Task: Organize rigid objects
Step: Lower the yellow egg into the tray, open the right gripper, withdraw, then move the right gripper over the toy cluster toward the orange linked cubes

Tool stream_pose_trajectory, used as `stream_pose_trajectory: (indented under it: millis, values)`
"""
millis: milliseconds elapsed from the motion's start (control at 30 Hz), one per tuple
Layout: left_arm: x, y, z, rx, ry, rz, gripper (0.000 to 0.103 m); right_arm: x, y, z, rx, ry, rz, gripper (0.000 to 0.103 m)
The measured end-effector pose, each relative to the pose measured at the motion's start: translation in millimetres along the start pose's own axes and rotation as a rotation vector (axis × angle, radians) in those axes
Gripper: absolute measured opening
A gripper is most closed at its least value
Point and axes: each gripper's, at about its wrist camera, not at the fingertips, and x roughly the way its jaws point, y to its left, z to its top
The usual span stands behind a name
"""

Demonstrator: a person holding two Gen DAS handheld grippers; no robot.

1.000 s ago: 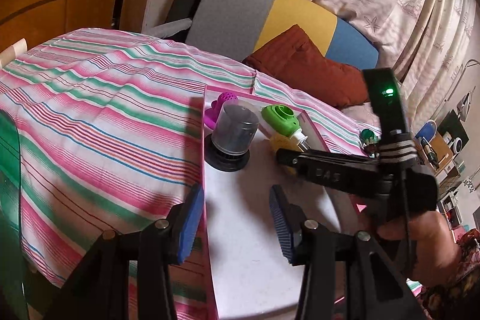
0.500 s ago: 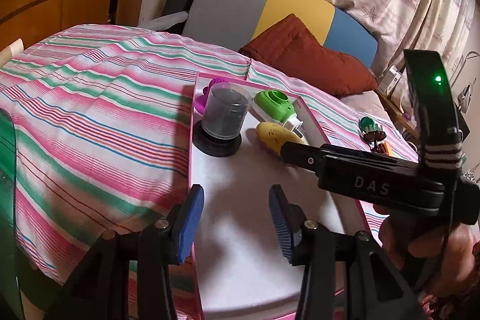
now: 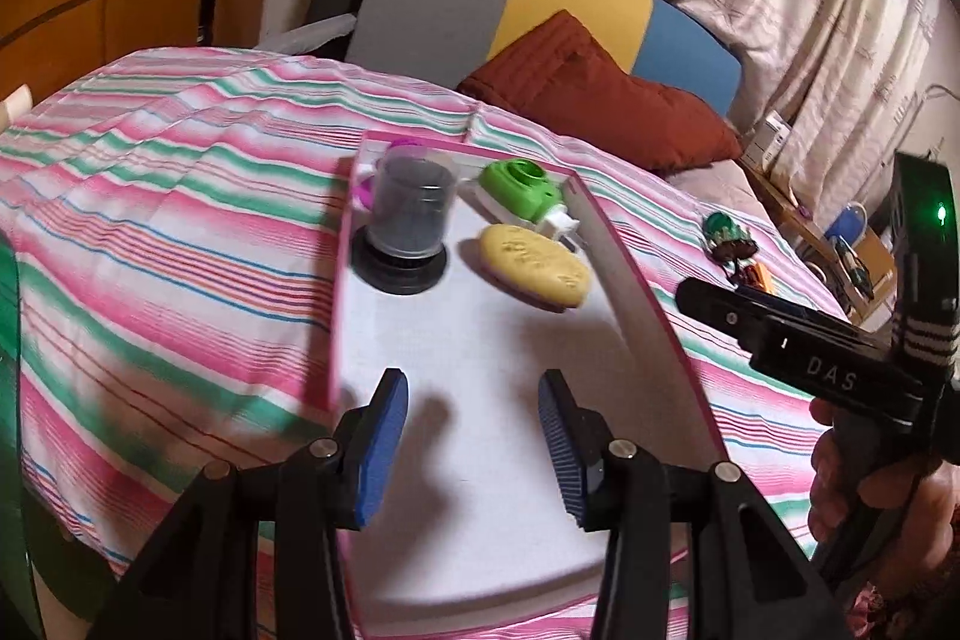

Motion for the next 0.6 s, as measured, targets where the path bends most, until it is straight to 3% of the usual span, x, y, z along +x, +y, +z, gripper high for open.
stream_pose_trajectory:
  millis: [333,600]
  values:
    - [5,-48,-7,0.12,0.056,-0.069,0.045,-7,-101,-51,0.182,0.056,-0.149,0.077]
    - [5,-81,-13,0.182,0.072,-0.098,0.045,-22,-216,-40,0.468,-0.015,-0.355,0.077]
